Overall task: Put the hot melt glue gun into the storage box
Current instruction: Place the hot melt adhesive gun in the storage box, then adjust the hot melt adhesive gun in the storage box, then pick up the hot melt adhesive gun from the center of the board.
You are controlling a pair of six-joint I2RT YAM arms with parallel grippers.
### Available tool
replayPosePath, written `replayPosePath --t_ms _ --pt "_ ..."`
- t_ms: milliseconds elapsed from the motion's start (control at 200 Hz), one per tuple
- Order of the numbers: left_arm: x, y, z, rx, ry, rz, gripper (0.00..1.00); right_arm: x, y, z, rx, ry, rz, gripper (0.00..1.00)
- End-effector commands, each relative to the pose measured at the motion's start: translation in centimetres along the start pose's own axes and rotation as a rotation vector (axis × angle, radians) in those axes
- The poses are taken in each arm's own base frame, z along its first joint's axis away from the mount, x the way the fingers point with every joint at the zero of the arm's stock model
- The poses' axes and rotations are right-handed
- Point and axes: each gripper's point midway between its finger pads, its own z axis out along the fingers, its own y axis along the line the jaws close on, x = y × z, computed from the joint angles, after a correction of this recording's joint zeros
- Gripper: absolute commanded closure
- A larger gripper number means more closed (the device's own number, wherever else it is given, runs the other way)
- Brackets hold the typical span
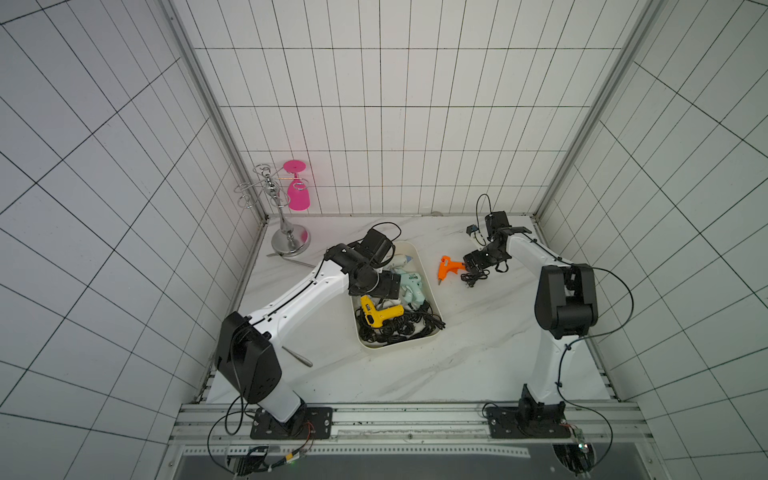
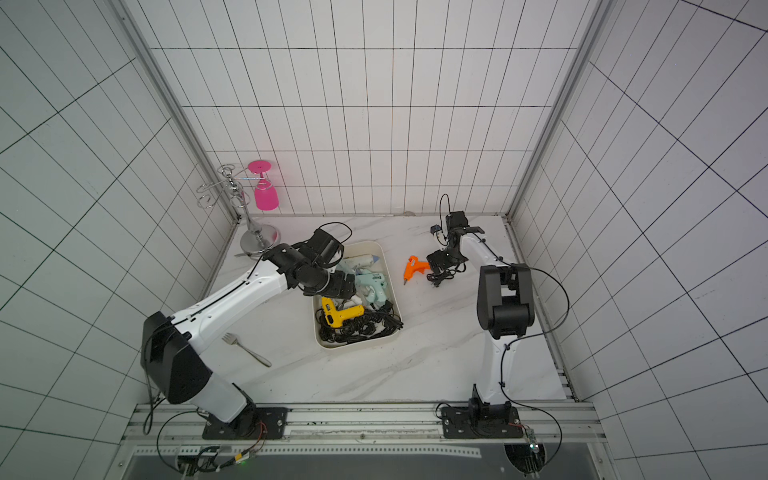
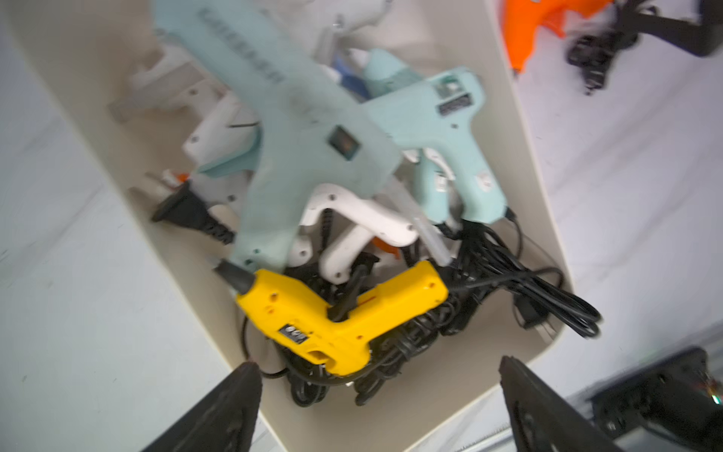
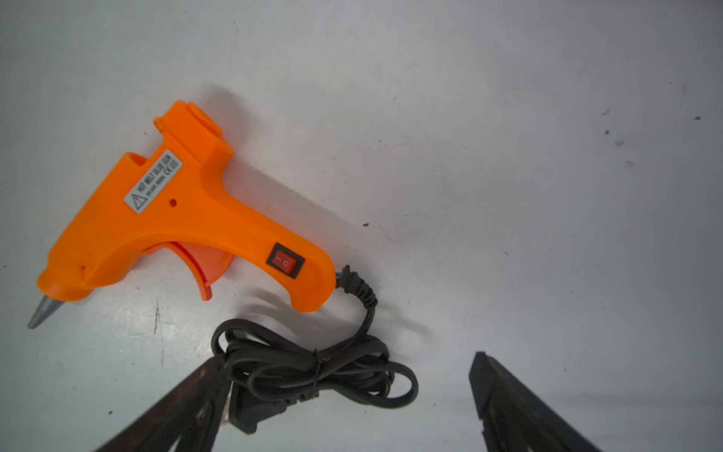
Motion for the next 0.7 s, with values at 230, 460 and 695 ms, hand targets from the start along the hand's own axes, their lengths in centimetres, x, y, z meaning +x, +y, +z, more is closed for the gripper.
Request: replayPosePath --t_ms 230,460,695 --pt "-1.5 -10.7 1.7 0.543 0.037 0.283 0.05 0.4 1.1 2.6 -0.117 0.135 -0.06 0.01" --pt "1.5 -9.4 7.2 0.48 0.188 0.283 0.1 -0.3 1.3 4.0 -0.094 0.158 -0.083 0.01" --pt "5.4 -5.7 11.0 0.232 0.315 0.333 0.11 -1.3 -0.6 4.4 -0.009 0.163 -0.093 0.01"
